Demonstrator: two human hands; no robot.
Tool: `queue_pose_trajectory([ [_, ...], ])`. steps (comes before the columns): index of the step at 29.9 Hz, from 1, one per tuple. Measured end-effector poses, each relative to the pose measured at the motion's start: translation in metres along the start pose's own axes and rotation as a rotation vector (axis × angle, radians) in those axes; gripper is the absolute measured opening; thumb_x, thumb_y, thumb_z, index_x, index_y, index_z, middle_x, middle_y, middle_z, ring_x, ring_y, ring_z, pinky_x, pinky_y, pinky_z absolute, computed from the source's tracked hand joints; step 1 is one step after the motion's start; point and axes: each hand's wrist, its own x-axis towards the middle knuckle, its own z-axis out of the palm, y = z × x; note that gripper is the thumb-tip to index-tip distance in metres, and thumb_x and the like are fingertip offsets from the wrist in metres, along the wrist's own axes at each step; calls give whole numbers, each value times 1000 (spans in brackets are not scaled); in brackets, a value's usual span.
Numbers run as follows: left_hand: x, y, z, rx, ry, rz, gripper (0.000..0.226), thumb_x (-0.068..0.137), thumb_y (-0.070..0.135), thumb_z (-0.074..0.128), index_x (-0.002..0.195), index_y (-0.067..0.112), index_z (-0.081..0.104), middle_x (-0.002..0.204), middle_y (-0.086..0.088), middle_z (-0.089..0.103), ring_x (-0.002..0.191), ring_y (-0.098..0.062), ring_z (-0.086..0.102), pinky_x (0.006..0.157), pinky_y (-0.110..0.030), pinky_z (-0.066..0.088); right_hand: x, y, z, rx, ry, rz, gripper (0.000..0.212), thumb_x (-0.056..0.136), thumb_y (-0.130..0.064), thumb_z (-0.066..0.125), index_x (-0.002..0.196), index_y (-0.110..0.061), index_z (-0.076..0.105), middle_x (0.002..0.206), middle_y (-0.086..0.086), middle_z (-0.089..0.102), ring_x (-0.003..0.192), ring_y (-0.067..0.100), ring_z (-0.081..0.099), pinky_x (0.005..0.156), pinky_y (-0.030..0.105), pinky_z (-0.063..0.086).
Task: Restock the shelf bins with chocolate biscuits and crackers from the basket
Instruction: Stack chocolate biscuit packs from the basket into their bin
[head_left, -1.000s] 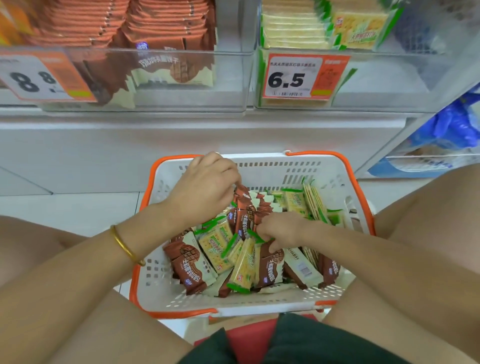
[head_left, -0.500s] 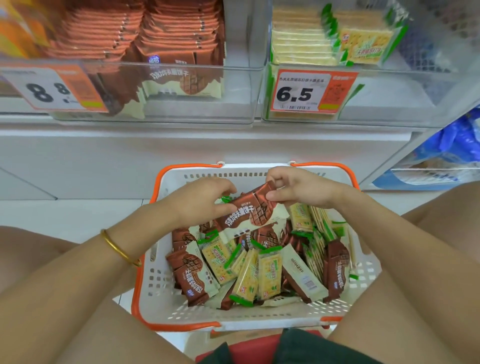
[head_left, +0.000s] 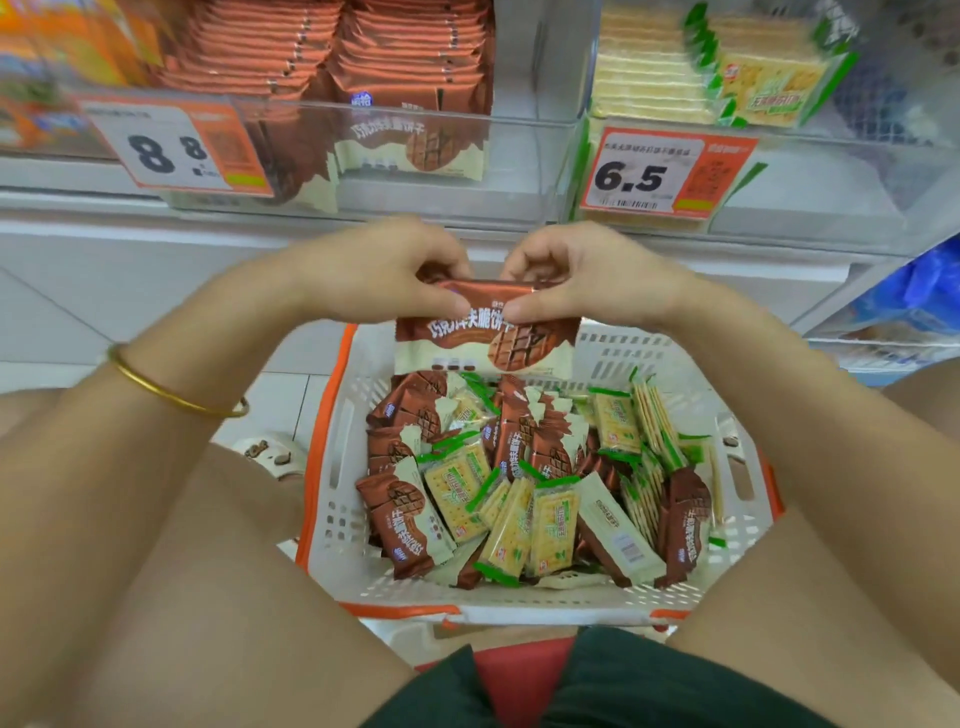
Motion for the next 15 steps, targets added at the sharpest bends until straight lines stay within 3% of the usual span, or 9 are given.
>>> queue_pose_trajectory([
  [7,-15,6,-51,177,117,6,11,85,26,66,96,25,63,83,16,58,74,0,52,61,-5,35,15,-50,-4,-302,95,-166,16,87,-14,67,101,-9,63,92,4,64,73,6,56,70,22,48],
  [12,-21,9,-73,96,340,39,12,82,21,71,93,21,68,75,15,57,64,13,51,60,-4,38,27,-77,-18,-381,230,-251,21,78,-24,76,93,-14,66,76,-14,57,65,-4,52,62,12,41],
  [15,-21,7,-82,15,439,21,13,81,21,72,93,19,68,74,11,57,61,5,55,56,-13,48,34,-92,-26,-425,270,-271,19,77,-27,77,89,-17,66,73,-14,56,62,-6,52,60,12,41],
])
